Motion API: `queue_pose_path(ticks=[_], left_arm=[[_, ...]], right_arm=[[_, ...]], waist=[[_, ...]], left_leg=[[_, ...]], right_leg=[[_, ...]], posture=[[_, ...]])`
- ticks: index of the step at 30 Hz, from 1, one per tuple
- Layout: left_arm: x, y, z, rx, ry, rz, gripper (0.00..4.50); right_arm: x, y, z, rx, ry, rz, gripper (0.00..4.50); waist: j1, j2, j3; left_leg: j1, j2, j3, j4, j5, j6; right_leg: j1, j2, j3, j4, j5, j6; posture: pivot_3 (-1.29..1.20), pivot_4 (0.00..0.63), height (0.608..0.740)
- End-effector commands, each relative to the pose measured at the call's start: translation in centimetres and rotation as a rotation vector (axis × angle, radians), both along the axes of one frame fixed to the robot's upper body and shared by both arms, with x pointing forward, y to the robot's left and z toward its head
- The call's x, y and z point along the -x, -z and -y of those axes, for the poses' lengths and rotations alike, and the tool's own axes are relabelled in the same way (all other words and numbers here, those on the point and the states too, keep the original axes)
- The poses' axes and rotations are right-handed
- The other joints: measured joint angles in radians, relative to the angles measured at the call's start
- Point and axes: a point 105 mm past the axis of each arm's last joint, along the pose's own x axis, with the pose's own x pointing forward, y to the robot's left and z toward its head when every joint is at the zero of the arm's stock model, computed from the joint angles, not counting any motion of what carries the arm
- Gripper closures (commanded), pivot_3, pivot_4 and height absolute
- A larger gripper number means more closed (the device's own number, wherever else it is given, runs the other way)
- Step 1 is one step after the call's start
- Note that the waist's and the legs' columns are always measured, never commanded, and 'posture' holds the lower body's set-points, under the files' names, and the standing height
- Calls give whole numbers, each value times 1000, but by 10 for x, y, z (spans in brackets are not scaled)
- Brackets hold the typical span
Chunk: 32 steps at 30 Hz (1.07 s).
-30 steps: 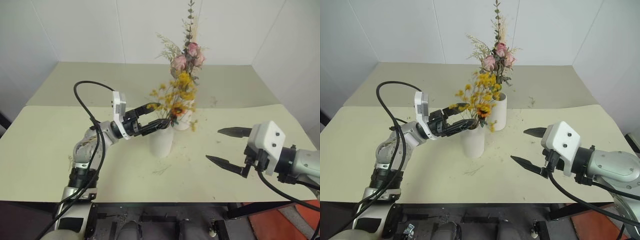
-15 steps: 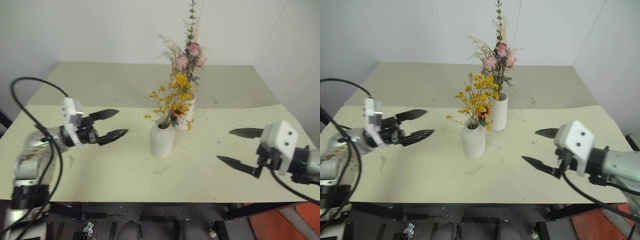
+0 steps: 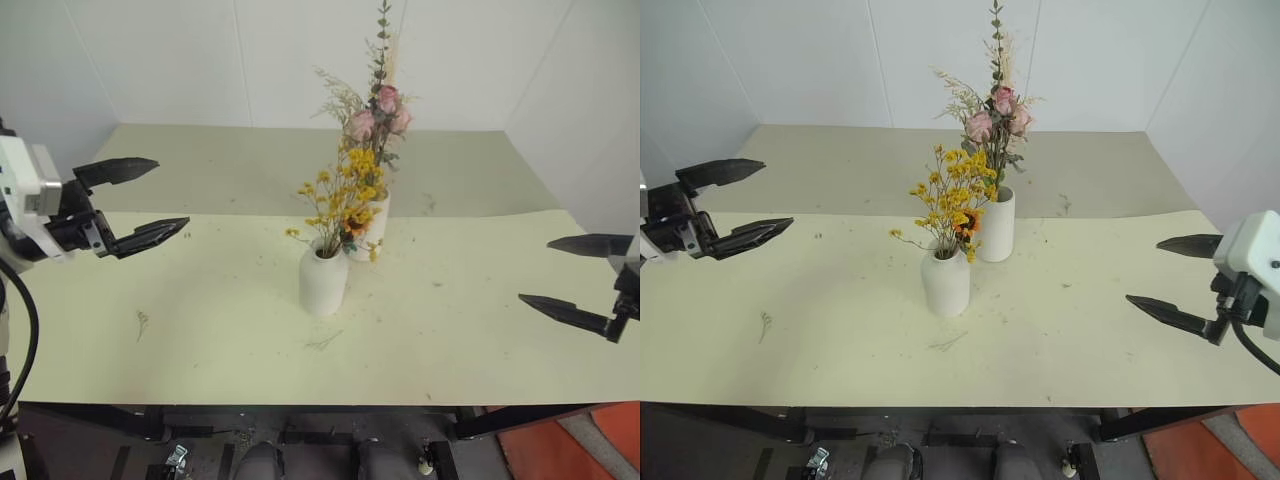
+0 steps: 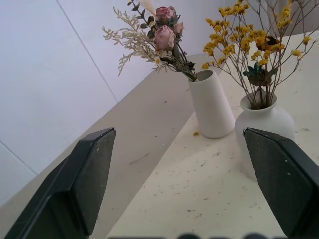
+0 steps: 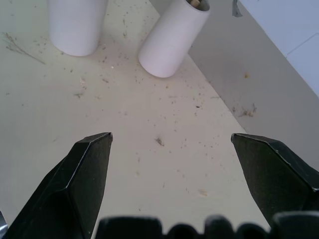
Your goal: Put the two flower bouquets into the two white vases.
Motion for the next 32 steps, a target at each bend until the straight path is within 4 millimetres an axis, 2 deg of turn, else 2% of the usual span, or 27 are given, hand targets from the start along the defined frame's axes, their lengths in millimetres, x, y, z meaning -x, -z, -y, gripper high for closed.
queue_pose_path(ticks=[1,10,28,32], left_arm=[[11,-20,6,98,74,57,32],[6,-16,6,105,88,23,32],[14,-12,2,60,120,-17,32],[10,-14,3,48,63,35,32]], right_arm=[[5,-10,4,44,17,51,0],[4,-7,9,81,86,72,0],[1,-4,3,40,58,75,0],[-4,-10,1,22,37,90,0]], waist=[[0,0,0],[-1,0,0],[-2,0,0],[-2,0,0]], left_leg=[[0,0,0,0,0,0],[0,0,0,0,0,0],[0,0,0,0,0,0],[0,0,0,0,0,0]], right_leg=[[0,0,0,0,0,0],[0,0,0,1,0,0],[0,0,0,1,0,0],[0,0,0,1,0,0]], posture=[[0,150,740],[0,150,740],[0,150,740],[0,150,740]])
